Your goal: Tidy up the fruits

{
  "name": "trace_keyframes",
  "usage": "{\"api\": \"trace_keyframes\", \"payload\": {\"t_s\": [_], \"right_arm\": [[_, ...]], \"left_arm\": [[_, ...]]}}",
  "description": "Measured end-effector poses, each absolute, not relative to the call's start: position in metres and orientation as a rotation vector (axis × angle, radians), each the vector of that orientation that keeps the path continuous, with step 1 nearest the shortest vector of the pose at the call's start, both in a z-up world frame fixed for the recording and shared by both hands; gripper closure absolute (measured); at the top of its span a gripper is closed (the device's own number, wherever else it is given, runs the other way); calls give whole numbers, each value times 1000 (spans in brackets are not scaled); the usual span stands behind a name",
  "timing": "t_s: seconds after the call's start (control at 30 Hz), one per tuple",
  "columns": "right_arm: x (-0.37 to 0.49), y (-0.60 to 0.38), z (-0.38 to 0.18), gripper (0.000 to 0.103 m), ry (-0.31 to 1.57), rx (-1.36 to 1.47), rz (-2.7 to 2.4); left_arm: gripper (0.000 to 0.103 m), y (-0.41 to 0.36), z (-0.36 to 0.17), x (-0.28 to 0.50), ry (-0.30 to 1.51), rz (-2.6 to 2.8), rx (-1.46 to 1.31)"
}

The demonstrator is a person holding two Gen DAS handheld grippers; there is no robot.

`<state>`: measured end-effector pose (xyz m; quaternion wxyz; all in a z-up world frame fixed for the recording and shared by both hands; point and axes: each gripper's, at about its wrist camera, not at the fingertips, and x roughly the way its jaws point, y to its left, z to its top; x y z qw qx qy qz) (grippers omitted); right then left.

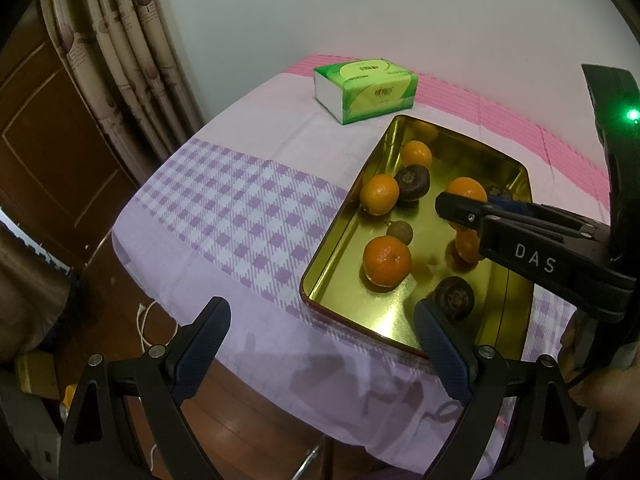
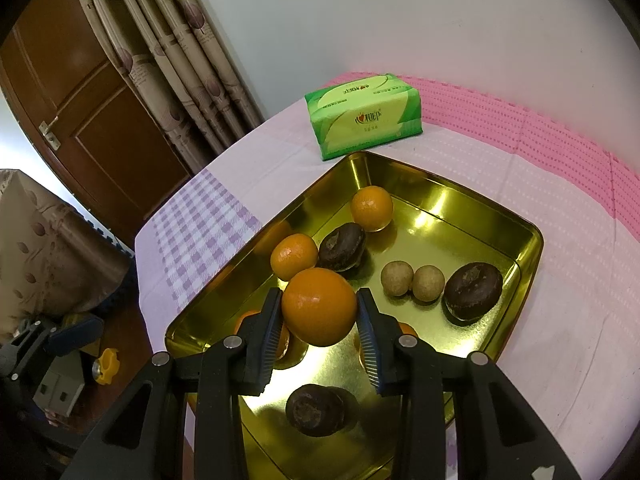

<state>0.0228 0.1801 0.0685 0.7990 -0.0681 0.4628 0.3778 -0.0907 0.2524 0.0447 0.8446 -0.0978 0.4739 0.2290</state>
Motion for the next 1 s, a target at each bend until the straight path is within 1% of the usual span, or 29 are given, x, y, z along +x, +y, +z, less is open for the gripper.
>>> {"api": "trace_keyframes", "payload": {"t_s": [0.33, 0.37, 0.43, 0.47, 0.5, 0.63, 0.7, 0.83, 0.9, 1.0], "right_arm": [[16, 176, 98, 67, 905, -141, 802], [12, 175, 103, 63, 883, -145, 797], [4, 171, 113, 50, 842, -159, 778], [-2, 168, 118, 37, 819, -166, 764], [-7, 165, 123, 28, 793, -172, 749], [-30, 151, 140, 18, 704, -195, 693], [-40, 143, 148, 12, 670, -190, 676], [-63, 129, 164, 7, 587, -215, 613], [-75, 123, 170, 3, 548, -221, 589], [-92, 113, 180, 1, 493, -226, 565]], "left_arm": [[10, 252, 45, -91, 996, 475, -209], [10, 252, 46, -91, 993, 476, -207], [10, 252, 48, -91, 985, 477, -203], [10, 252, 50, -91, 981, 475, -202], [10, 253, 51, -93, 972, 473, -207], [10, 253, 58, -96, 940, 477, -208], [10, 253, 63, -98, 918, 478, -207], [10, 250, 74, -103, 865, 479, -192], [10, 248, 79, -105, 841, 493, -174], [10, 245, 89, -112, 792, 503, -163]]}}
